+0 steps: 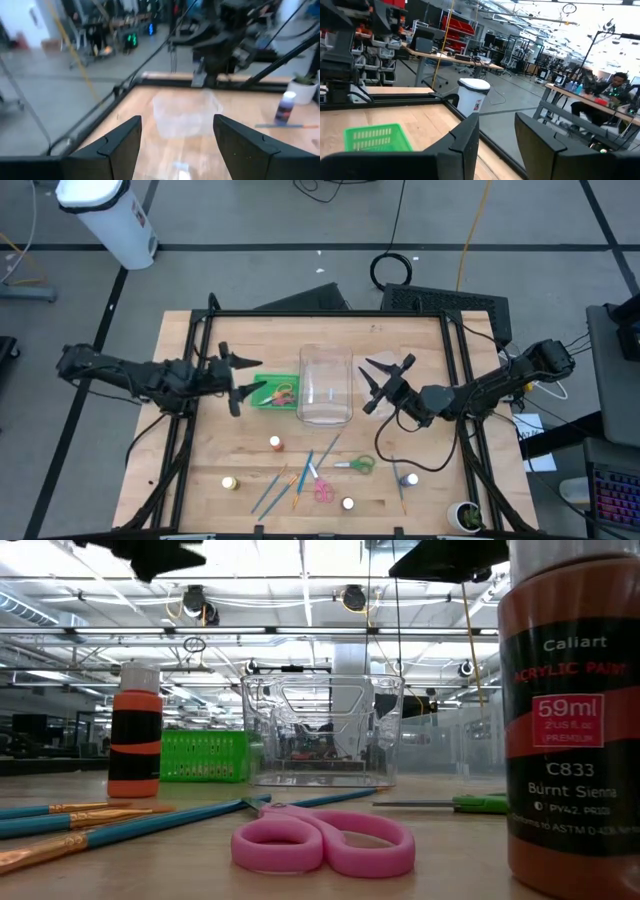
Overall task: Pick & Place Paint Supplies
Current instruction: Put the green scissors into the green bin
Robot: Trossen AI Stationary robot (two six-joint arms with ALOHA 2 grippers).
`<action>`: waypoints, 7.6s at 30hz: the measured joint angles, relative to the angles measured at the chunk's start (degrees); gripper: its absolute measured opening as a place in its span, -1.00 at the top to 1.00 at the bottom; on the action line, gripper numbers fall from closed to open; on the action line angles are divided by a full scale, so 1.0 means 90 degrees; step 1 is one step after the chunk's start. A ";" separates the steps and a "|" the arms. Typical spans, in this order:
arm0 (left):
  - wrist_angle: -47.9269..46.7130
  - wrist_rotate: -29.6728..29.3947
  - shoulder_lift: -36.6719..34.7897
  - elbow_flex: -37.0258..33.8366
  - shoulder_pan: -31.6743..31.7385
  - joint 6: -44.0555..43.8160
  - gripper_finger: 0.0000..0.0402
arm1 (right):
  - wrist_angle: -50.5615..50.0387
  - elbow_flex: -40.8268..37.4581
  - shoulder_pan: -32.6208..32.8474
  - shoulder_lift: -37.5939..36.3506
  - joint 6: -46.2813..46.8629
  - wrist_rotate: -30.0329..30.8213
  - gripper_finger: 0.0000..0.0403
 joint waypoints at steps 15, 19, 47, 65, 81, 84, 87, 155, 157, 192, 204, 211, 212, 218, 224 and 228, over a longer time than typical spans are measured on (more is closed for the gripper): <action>-0.0900 -0.0115 0.0828 -0.0002 0.0055 -0.1152 -0.27 | -0.2577 0.0720 0.0013 0.0131 0.2201 -0.4338 0.42; -0.0755 -0.0117 0.1078 -0.0002 0.0055 -0.1167 -0.27 | -0.3050 0.1040 -0.0011 0.0606 0.2369 -0.4814 0.42; -0.0517 -0.0115 0.1485 -0.0005 0.0062 -0.1320 -0.27 | -0.5992 0.0715 0.1011 0.1537 0.4655 -0.5328 0.42; -0.0524 -0.0104 0.1483 -0.0005 0.0062 -0.1336 -0.27 | -0.6510 0.0794 0.0960 0.1500 0.4686 -0.5001 0.42; -0.0519 -0.0107 0.1483 -0.0005 0.0062 -0.1332 -0.27 | -0.5515 0.0795 0.1016 0.2241 0.4925 -0.5692 0.42; -0.0512 -0.0107 0.1483 -0.0005 0.0062 -0.1330 -0.27 | -0.5561 0.0789 0.1016 0.2310 0.4919 -0.5701 0.42; -0.0512 -0.0107 0.1483 -0.0005 0.0062 -0.1341 -0.27 | -0.5542 0.0794 0.0979 0.2353 0.4815 -0.5736 0.42; 0.4984 -0.0094 0.3539 0.0000 0.0062 -0.0228 -0.27 | -0.1063 0.0787 -0.0116 0.0321 -0.0759 -0.1561 1.00; 0.5460 -0.0093 0.3763 0.0000 0.0062 -0.0081 -0.27 | -0.1079 0.0787 -0.0152 0.0321 -0.0861 -0.1291 1.00; 0.3591 0.0055 0.4069 0.0896 0.0505 -0.1580 -0.27 | -0.0944 0.0782 -0.0217 0.1175 -0.1088 -0.0484 1.00; 0.3284 0.0803 0.4069 0.0896 0.0826 -0.2027 -0.07 | -0.0972 0.0782 -0.0217 0.1175 -0.1088 -0.0492 1.00; 0.3276 0.0831 0.4069 0.0896 0.0854 -0.2097 0.57 | -0.1047 0.0782 -0.0222 0.1173 -0.1088 -0.0488 1.00; 0.3277 0.0851 0.4069 0.0896 0.0854 -0.2047 0.67 | -0.1060 0.0782 -0.0222 0.1173 -0.1088 -0.0487 1.00; 0.3398 0.1377 0.4064 0.0896 0.0944 -0.1493 0.93 | -0.1170 0.0782 -0.0220 0.1171 -0.1066 -0.0465 1.00; 0.3285 0.1427 0.3935 0.0896 0.0937 -0.1044 0.96 | -0.1193 0.0782 -0.0193 0.1168 -0.0934 -0.0513 0.97; 0.2826 0.1080 0.3521 0.0892 0.0836 -0.0974 0.97 | -0.1059 0.0780 -0.0036 0.1124 -0.0703 0.0128 0.86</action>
